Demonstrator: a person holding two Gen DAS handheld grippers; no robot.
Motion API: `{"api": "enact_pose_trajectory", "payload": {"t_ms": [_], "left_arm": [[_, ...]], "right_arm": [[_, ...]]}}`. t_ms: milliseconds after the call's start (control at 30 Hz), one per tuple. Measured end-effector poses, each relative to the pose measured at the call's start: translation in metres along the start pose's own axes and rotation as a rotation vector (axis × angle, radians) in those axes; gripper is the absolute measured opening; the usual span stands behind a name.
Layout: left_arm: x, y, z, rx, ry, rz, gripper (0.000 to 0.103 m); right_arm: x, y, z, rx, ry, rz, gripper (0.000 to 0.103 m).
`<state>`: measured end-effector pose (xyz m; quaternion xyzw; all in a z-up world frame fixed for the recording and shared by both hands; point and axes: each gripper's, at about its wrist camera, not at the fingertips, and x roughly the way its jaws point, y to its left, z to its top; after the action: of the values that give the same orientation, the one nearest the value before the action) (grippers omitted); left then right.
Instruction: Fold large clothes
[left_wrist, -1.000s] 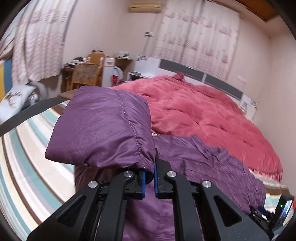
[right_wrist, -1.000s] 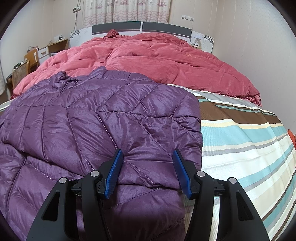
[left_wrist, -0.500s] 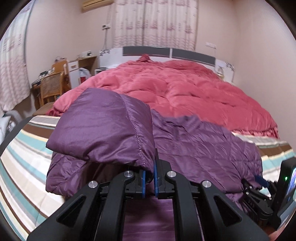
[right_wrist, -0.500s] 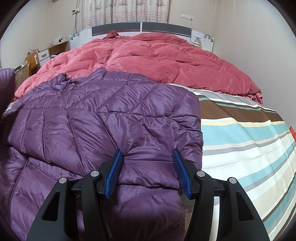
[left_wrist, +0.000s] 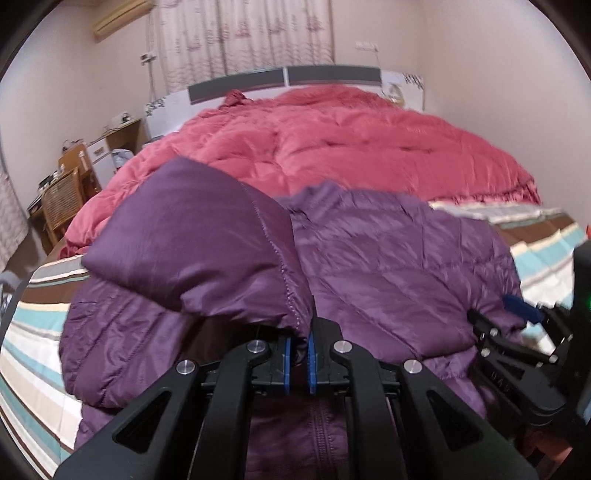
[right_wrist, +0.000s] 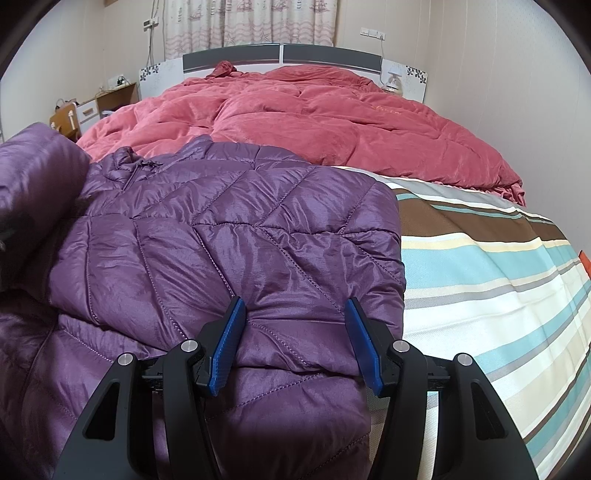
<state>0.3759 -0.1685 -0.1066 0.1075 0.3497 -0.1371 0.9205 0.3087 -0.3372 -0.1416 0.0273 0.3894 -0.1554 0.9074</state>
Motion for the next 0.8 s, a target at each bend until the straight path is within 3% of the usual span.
{"api": "enact_pose_trajectory", "payload": {"t_ms": [233,400,467,500,600,700,800], "left_arm": [[0.007,-0.031,-0.018,0.159,0.027,-0.01,0.006],[0.005,-0.039,-0.023,0.203,0.04,-0.024,0.007],[0.002,-0.041,-0.025,0.217,0.032,-0.045,0.015],[0.001,-0.042,-0.024,0.227,0.03,-0.055,0.026],[-0.005,-0.046,-0.025,0.246,0.019,-0.075,0.034],[-0.019,-0.043,-0.026,0.223,0.002,-0.157,0.055],[-0.039,-0.044,-0.032,0.232,-0.02,-0.204,0.056]], "right_arm": [[0.0,0.0,0.0,0.0,0.0,-0.001,0.056],[0.0,-0.001,0.0,0.001,0.0,0.0,0.056],[0.0,-0.001,0.0,0.0,0.0,0.0,0.056],[0.0,-0.001,0.0,0.001,0.0,0.0,0.056],[0.0,-0.001,0.0,0.003,0.001,0.0,0.056],[0.001,0.0,0.0,0.003,0.001,0.0,0.056],[0.0,0.0,-0.001,0.004,0.001,-0.001,0.056]]}}
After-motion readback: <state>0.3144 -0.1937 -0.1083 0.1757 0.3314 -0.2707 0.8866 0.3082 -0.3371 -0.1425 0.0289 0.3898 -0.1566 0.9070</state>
